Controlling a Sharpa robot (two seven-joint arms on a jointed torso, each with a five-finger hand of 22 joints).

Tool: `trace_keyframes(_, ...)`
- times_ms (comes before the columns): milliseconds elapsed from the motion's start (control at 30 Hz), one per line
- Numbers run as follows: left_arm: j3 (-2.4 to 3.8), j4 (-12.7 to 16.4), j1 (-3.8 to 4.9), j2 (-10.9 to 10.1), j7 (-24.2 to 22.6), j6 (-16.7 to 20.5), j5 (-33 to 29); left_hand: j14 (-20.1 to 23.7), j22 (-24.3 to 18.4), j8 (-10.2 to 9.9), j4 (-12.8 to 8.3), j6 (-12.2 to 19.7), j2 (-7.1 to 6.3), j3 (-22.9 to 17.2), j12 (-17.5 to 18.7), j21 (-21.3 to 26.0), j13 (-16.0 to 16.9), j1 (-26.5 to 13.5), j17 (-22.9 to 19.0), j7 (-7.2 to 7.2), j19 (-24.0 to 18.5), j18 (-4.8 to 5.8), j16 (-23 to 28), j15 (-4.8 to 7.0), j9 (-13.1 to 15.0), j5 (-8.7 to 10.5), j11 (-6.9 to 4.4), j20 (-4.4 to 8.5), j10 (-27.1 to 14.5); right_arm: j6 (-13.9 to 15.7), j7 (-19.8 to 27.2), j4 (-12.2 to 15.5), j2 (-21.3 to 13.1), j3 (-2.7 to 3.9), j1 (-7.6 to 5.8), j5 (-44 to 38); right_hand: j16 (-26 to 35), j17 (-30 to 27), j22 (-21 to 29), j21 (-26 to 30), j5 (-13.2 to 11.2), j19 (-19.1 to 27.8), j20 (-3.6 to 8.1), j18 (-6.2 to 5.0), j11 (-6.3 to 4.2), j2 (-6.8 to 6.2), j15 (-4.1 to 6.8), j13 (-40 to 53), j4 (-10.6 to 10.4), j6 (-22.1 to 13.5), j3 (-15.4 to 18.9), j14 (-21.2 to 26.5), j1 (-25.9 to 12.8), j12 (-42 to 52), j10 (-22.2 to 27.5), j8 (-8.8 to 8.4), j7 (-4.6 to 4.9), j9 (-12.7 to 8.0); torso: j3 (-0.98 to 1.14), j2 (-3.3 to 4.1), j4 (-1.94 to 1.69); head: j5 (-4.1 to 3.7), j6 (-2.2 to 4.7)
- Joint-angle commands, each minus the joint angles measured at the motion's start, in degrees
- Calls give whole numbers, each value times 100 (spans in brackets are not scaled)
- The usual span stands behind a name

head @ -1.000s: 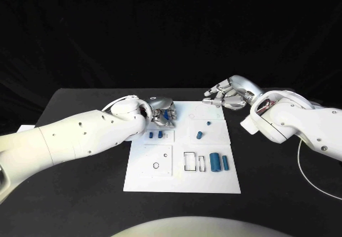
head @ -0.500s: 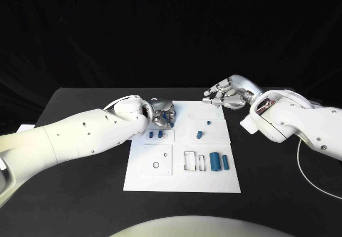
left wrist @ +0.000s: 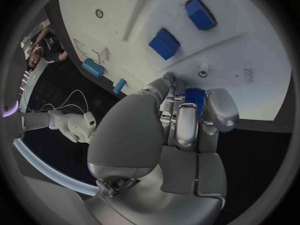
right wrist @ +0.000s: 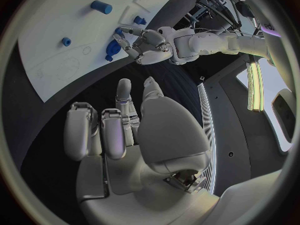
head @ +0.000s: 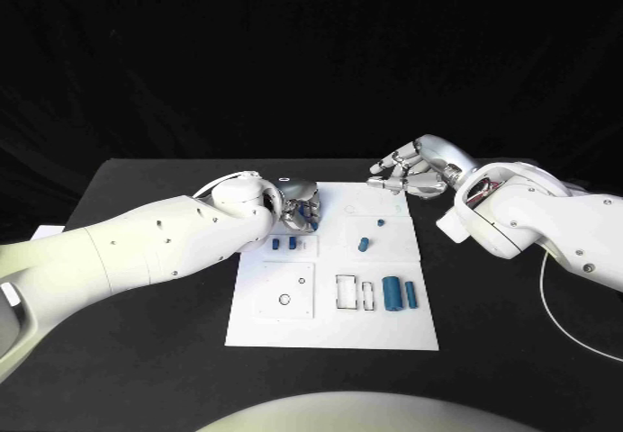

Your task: Assemble the parts on the task board

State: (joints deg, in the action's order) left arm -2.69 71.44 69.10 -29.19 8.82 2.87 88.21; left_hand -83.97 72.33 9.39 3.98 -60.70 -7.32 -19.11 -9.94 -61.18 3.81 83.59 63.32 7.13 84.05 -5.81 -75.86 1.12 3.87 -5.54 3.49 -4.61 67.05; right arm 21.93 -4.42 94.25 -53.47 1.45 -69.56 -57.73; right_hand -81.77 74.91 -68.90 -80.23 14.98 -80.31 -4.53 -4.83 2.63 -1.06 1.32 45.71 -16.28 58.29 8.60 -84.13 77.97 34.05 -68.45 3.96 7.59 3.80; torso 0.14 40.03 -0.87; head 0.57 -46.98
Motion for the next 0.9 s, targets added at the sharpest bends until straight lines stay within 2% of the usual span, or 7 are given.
trace_keyframes(33,-16,12,-35,28,-6,-124,2,-145,19,-53,2,-6,-43,-60,44,-49,-6,-26,-23,6,146,56,22,23,-8,11,10,49,43,-77,52,6,7,0,4,-21,30,490,4,30,31,22,7,52,2,31,31,-8,41,29,0,-362,8,12,22,4,-2,8,1,-1,3,-6,5)
trace_keyframes(467,-16,37,-39,21,50,-233,-16,-127,0,-321,-97,119,-198,-307,406,35,-16,-111,-153,58,112,45,29,-45,-9,-13,101,1,-162,-101,54,-1,10,0,4,-21,29,490,5,31,34,22,8,51,1,32,31,-8,44,34,1,-363,13,12,23,6,-3,9,3,-2,-5,-17,-18)
trace_keyframes(633,-16,43,-39,24,22,-226,-51,-127,13,-330,-122,50,-166,-403,411,25,1,-118,-160,60,110,43,14,-39,6,-20,91,-5,-77,-107,56,-4,16,0,4,-21,29,490,5,31,34,22,8,51,1,32,31,-8,44,34,1,-363,13,12,23,6,-3,9,2,-1,-2,-9,-21)
trace_keyframes(900,-16,37,-40,30,-53,-92,-104,-120,137,-249,-249,-314,-49,-705,364,-147,42,-93,-250,5,139,62,7,32,57,7,-5,36,352,-115,56,-10,23,0,4,-21,31,488,3,30,35,21,8,52,-1,34,33,-10,49,44,3,-362,26,11,23,11,-5,11,1,-2,-3,-12,-16)
